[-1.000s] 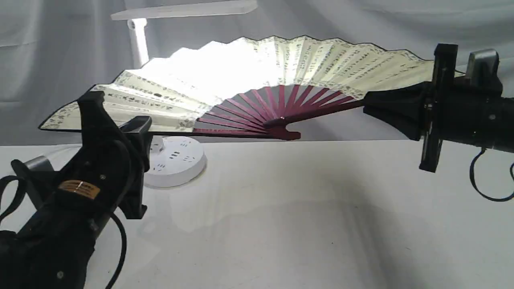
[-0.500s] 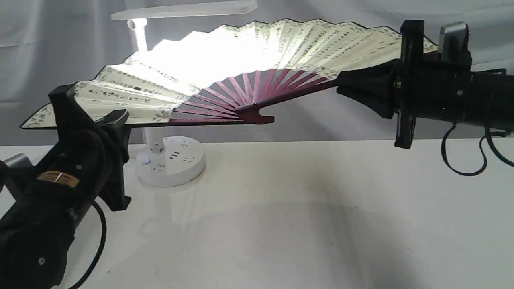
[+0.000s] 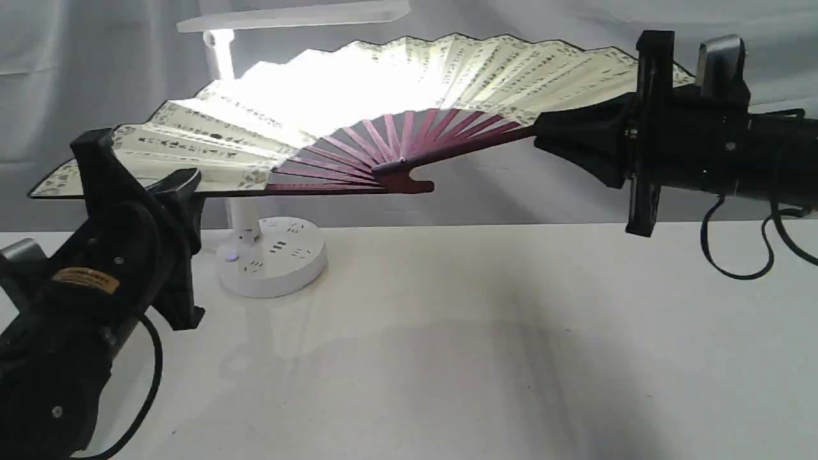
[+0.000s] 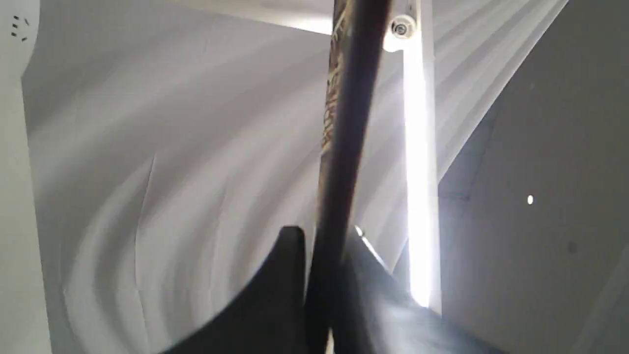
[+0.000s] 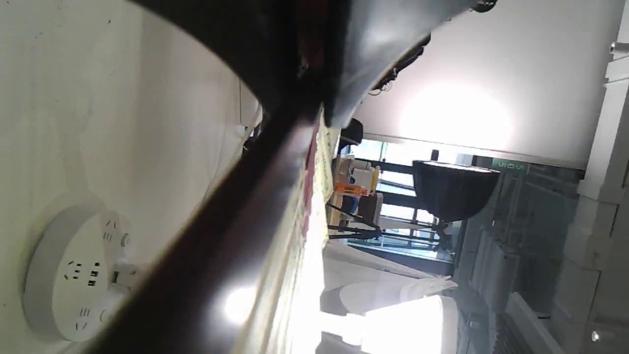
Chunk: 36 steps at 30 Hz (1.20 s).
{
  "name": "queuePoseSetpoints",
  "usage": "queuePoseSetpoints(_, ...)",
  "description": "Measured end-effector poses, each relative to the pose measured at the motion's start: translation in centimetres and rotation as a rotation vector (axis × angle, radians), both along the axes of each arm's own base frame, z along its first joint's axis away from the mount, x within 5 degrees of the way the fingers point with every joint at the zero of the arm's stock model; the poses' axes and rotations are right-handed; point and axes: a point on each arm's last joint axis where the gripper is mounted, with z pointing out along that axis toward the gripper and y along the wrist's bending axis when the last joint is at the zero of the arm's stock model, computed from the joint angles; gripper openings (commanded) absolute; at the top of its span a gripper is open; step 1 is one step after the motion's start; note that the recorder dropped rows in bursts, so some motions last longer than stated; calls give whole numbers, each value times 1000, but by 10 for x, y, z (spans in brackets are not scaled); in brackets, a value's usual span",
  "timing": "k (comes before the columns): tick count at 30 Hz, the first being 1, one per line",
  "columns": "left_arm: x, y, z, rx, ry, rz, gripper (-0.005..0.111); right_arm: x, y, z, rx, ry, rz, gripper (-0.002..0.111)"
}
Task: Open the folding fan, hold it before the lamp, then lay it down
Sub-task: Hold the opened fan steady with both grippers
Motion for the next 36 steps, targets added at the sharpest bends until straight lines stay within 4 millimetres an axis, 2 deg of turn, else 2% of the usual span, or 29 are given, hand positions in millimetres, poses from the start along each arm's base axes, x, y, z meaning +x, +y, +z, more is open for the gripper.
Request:
queuePoseSetpoints(9,0,0,2,-9,-18,-6,0,-2,1,4,6,-8,5,0)
queuePoseSetpoints(20,0,-1,7,-51,-67,-20,0,-13,3,29,-12,-72,0,0)
queuePoseSetpoints(29,-4,1,20,-68,-79,-27,0,-13,3,31,-5,-78,0,0)
queuePoseSetpoints(36,-5,1,21,-64,-60,-30,0,-14,3,31,0,-80,5,0)
